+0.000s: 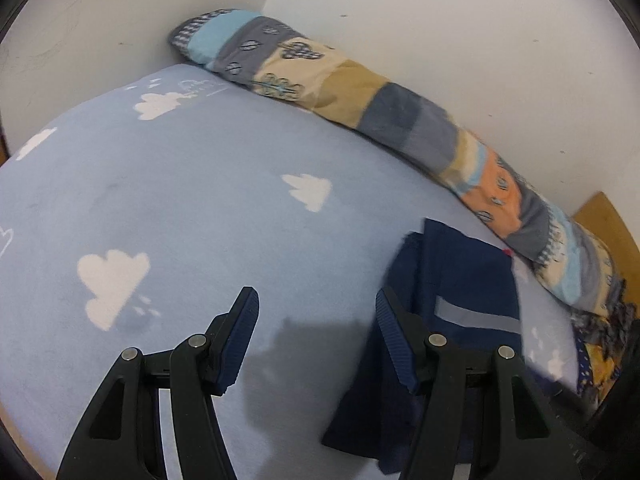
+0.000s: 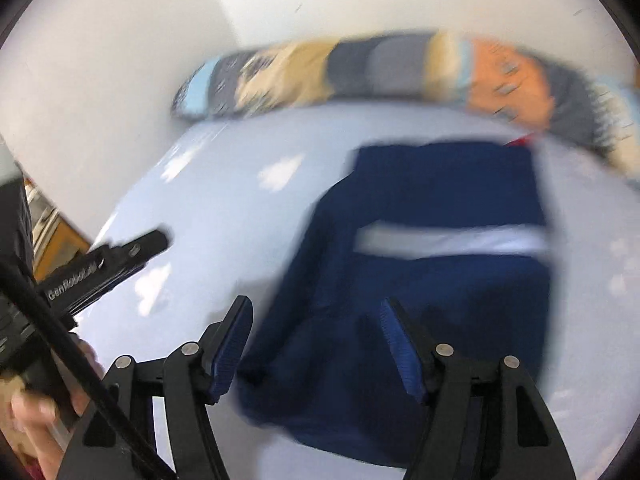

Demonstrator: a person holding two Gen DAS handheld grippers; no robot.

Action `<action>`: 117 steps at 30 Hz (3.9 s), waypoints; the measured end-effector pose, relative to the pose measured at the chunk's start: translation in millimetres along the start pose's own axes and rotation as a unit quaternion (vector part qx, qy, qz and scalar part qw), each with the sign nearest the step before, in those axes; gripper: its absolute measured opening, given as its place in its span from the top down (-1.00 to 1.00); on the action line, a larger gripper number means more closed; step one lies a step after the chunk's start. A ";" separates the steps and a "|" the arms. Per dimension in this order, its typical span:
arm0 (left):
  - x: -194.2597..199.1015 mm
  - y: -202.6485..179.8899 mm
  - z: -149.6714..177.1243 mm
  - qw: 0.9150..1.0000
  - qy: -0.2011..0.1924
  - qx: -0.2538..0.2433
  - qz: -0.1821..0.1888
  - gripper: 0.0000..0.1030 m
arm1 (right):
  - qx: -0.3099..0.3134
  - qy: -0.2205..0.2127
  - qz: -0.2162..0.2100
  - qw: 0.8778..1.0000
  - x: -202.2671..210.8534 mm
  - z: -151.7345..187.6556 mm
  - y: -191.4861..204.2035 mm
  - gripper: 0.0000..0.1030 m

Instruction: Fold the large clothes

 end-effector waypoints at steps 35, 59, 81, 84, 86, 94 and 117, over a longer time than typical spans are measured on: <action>-86.4 -126.9 95.2 0.982 0.090 -0.166 0.001 -0.34 | -0.029 0.018 0.081 0.996 -70.7 -68.3 -153.8 0.32; -105.2 -65.7 97.0 0.982 0.140 -0.116 -0.049 -0.49 | 0.161 -0.038 0.098 0.981 53.4 121.1 -55.7 -0.17; -91.1 -85.5 96.6 0.975 0.081 -0.196 -0.061 -0.52 | 0.018 0.043 0.055 0.997 -7.5 83.4 -97.6 -0.09; -111.2 -76.2 108.3 0.969 0.124 -0.198 -0.079 -0.53 | 0.005 0.068 0.045 0.997 -31.4 98.7 -103.1 -0.15; -108.9 -70.8 101.2 0.976 0.127 -0.168 -0.061 -0.49 | 0.008 0.072 0.046 0.996 -24.6 94.5 -100.8 -0.15; -82.0 -97.3 49.6 0.992 0.054 -0.115 0.019 -0.43 | -0.033 0.015 0.038 0.999 27.4 71.7 -108.8 -0.20; -127.8 13.4 23.3 0.985 0.170 -0.006 0.016 -0.55 | -0.175 0.040 -0.074 0.981 17.9 99.3 -169.9 -0.42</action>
Point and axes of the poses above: each gripper's, at about its wrist camera, not at the fingertips, and x roughly against the way its jaws point, y to its left, z to its underside, the point moved 4 cm from there along -x, roughly the way its jaws point, and after that the axes turned 4 degrees about x, right-handed, at the moved point
